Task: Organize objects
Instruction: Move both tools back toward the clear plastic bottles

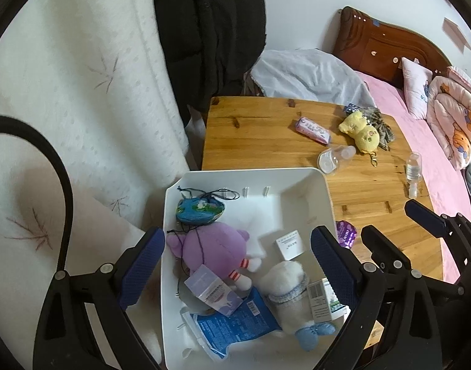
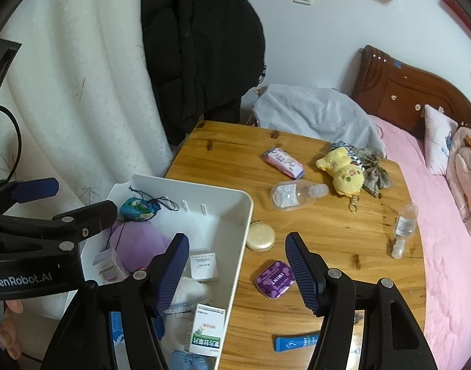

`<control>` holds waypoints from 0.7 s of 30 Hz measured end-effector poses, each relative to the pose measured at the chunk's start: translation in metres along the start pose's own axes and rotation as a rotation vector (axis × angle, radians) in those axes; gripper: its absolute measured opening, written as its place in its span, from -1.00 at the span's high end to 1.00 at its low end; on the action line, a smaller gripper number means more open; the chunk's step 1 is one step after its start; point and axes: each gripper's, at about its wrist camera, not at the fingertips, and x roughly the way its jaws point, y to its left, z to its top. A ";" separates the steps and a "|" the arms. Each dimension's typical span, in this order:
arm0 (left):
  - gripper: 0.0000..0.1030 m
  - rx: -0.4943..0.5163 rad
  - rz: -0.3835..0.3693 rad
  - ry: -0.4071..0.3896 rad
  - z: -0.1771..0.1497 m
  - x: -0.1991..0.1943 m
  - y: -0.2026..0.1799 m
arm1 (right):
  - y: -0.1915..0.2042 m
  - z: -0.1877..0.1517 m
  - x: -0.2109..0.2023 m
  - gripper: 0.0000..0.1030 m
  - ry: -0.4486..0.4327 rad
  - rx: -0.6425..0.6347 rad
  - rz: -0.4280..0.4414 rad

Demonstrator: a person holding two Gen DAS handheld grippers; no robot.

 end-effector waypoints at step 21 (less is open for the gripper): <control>-0.88 0.062 -0.095 -0.009 0.024 -0.006 -0.070 | -0.086 -0.007 -0.020 -0.28 -0.034 0.147 -0.026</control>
